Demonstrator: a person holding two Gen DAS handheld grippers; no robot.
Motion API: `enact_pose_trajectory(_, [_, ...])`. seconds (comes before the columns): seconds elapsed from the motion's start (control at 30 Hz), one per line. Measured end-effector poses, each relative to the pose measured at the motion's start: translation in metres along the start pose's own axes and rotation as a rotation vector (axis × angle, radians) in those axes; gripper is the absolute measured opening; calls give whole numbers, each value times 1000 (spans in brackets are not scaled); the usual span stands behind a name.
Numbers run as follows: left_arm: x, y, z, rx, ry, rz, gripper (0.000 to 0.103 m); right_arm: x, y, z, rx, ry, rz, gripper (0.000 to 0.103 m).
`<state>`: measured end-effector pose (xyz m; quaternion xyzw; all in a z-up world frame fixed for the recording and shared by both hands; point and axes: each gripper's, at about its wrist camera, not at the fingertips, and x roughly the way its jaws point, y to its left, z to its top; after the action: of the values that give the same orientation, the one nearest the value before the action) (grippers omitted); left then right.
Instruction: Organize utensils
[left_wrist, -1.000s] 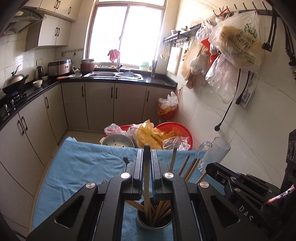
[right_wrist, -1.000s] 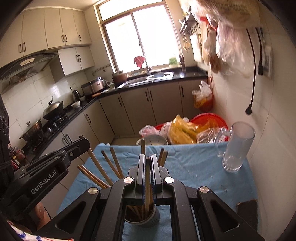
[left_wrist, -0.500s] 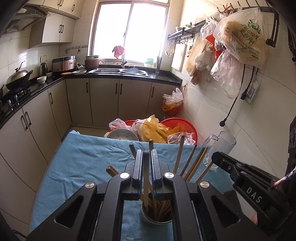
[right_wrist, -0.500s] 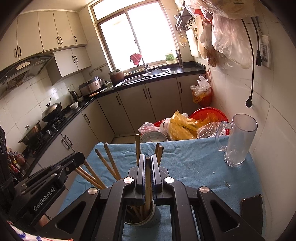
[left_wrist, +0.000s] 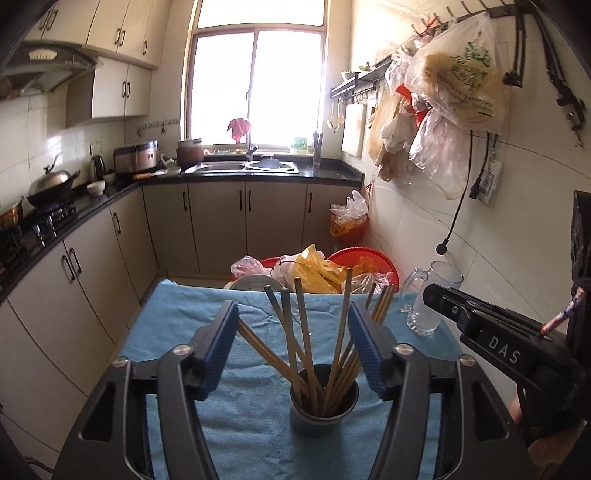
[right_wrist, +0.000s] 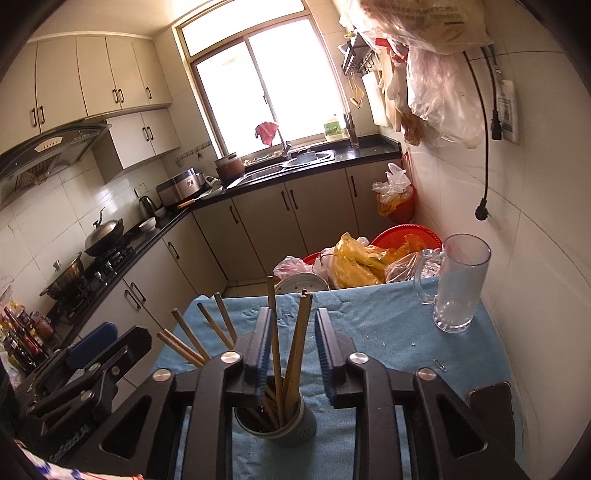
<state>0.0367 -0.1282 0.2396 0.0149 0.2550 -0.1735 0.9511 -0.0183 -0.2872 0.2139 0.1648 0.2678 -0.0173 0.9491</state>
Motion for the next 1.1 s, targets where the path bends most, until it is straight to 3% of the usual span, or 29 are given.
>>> enact_pose_trajectory(0.23, [-24,-12,-16,43,-6,1,68,-20,-9,-17,13,0,-14,35])
enact_pose_trajectory(0.77, [-42,-20,-67,51,93,11,69,-29,-29,-78,33,76,-39,39])
enact_pose_trajectory(0.9, [-53,-16,-78,57,95,51,70,-32,-28,-91,33,85,-41,42])
enact_pose_trajectory(1.1, [-85,-2,-95,49,20,166,86,-42,-17,-111,3,86,-48,43])
